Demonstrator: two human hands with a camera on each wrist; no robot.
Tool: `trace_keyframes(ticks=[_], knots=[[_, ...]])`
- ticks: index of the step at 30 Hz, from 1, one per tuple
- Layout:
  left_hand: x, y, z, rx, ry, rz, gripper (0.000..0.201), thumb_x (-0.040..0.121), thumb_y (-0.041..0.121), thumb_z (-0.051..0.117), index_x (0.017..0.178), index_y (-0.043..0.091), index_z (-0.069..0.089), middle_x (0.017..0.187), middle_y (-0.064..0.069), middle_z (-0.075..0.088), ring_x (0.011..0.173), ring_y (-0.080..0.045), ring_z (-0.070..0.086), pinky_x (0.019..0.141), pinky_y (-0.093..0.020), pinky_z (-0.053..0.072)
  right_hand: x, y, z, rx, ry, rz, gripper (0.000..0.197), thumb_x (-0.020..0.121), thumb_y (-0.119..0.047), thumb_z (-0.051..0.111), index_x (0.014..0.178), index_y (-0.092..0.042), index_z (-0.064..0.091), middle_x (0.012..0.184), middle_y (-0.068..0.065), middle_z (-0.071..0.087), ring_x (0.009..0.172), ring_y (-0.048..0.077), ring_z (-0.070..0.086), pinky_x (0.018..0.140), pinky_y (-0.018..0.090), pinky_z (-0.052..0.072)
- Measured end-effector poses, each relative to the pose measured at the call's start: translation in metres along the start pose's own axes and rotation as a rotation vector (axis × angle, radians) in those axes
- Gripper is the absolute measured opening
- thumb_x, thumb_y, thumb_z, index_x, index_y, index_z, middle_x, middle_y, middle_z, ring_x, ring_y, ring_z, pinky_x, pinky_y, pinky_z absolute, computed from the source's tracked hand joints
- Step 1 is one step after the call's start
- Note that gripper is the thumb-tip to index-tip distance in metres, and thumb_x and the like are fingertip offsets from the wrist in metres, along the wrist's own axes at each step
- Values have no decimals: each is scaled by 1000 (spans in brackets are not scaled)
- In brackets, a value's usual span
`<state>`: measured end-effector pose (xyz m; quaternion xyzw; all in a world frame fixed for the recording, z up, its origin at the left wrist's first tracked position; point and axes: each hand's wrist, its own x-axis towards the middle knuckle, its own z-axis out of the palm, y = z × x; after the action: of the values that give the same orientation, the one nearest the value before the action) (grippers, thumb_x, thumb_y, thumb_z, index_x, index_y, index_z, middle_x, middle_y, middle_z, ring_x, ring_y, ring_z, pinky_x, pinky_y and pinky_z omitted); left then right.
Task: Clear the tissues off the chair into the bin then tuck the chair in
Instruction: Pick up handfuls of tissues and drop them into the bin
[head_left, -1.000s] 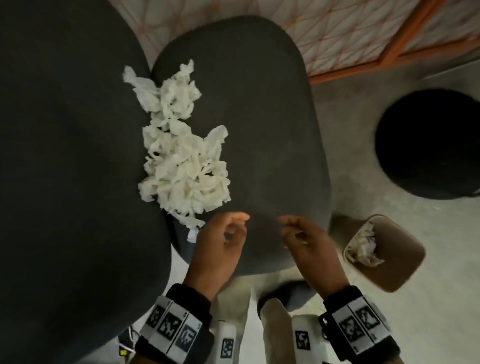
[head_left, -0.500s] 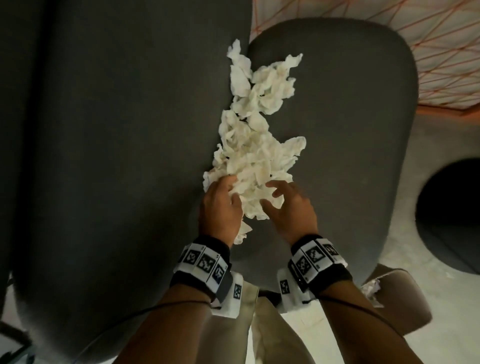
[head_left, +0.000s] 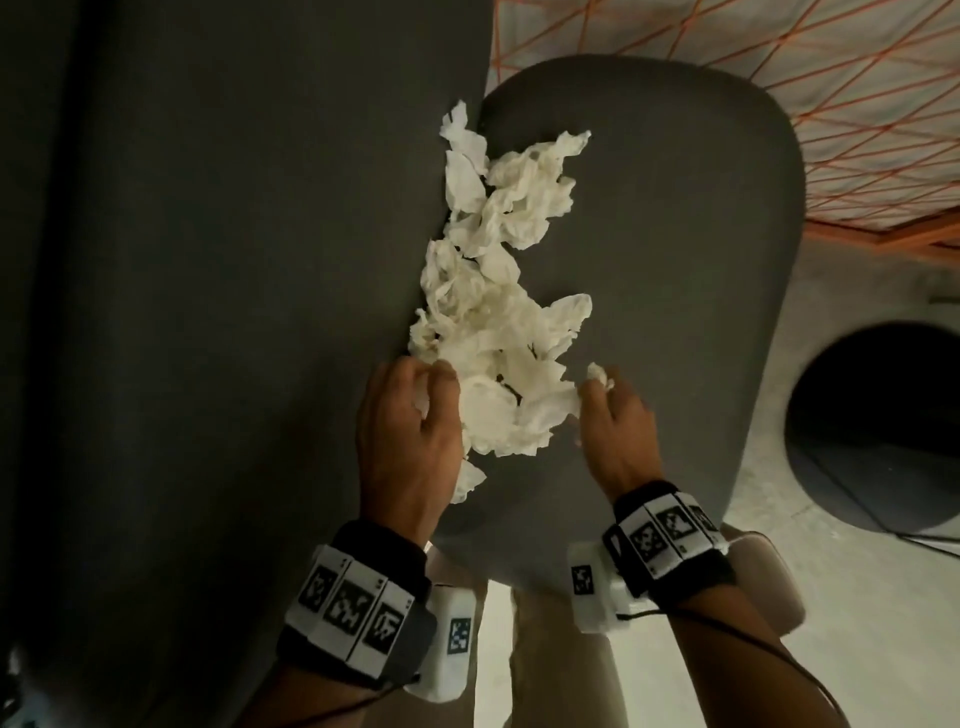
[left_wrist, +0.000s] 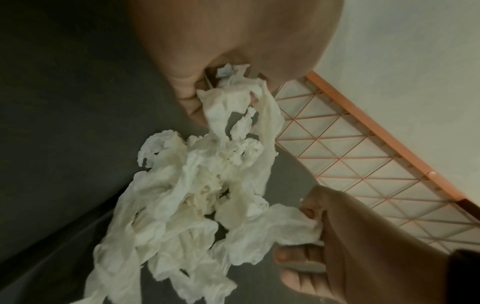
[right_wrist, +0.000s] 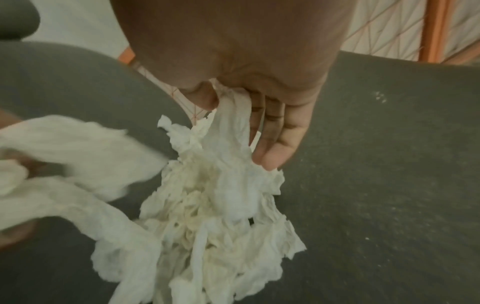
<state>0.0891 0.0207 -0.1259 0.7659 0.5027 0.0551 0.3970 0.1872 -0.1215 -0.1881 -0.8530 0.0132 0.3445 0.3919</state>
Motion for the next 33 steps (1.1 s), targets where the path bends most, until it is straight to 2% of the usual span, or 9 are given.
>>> trace_keyframes(ticks=[2, 5, 9, 12, 14, 19, 23, 26, 33], knots=[[3, 8, -2, 50, 17, 17, 23, 93, 38, 58, 78, 22, 50, 88, 5, 51, 78, -10, 48, 66, -15, 36, 2, -3, -10, 65, 35, 52, 53, 81, -56, 35, 77, -8, 56, 77, 15, 66, 76, 37, 65, 69, 55, 56], [11, 11, -3, 112, 4, 5, 9, 88, 15, 64, 86, 17, 55, 98, 3, 51, 75, -4, 47, 66, 0, 34, 10, -7, -23, 98, 79, 81, 55, 78, -57, 45, 71, -5, 59, 75, 17, 68, 75, 35, 66, 72, 47, 56], [25, 15, 4, 48, -101, -33, 24, 90, 4, 56, 107, 19, 49, 105, 2, 62, 84, -4, 58, 62, -1, 40, 28, 1, -21, 164, 98, 141, 26, 69, -34, 53, 72, -10, 63, 68, 9, 72, 68, 30, 70, 67, 46, 58], [38, 16, 22, 101, -178, -35, 26, 95, 17, 54, 119, 20, 44, 105, -2, 63, 84, -16, 62, 65, -20, 49, 39, 4, -12, 218, 25, 187, 12, 79, -16, 48, 84, -12, 58, 66, 4, 69, 52, 24, 63, 52, 34, 50], [48, 11, 37, 229, -214, 10, 27, 94, 26, 54, 118, 18, 47, 99, -7, 66, 87, -26, 64, 72, -37, 55, 44, 4, -4, 176, -38, 154, 13, 85, -11, 47, 85, -23, 54, 79, 6, 68, 61, 24, 62, 53, 30, 47], [58, 3, 58, 621, -403, -35, 43, 91, 33, 59, 130, 17, 49, 126, -13, 59, 118, -38, 54, 97, -49, 46, 45, 12, 14, -288, -275, 61, 31, 83, -27, 51, 112, -38, 51, 102, -5, 63, 95, 29, 62, 83, 39, 49], [57, 1, 54, 532, -334, 3, 17, 88, 32, 56, 94, 17, 59, 101, -8, 68, 96, -34, 64, 81, -44, 54, 46, 19, 19, -475, -300, 60, 43, 81, -50, 58, 122, -40, 51, 121, -4, 61, 108, 28, 61, 90, 41, 47], [49, 7, 40, 307, -244, -51, 23, 85, 37, 57, 83, 14, 56, 82, -3, 63, 78, -27, 63, 66, -36, 53, 50, 20, 20, -507, -327, 68, 36, 85, -51, 50, 112, -29, 59, 107, 1, 64, 100, 31, 62, 80, 38, 46], [33, 20, 15, 184, -26, -28, 28, 82, 7, 60, 110, 12, 65, 97, 1, 64, 88, -21, 63, 77, -28, 51, 55, 25, -5, -314, -247, 69, 10, 87, -20, 52, 85, -10, 56, 85, 7, 58, 80, 27, 53, 72, 29, 36]])
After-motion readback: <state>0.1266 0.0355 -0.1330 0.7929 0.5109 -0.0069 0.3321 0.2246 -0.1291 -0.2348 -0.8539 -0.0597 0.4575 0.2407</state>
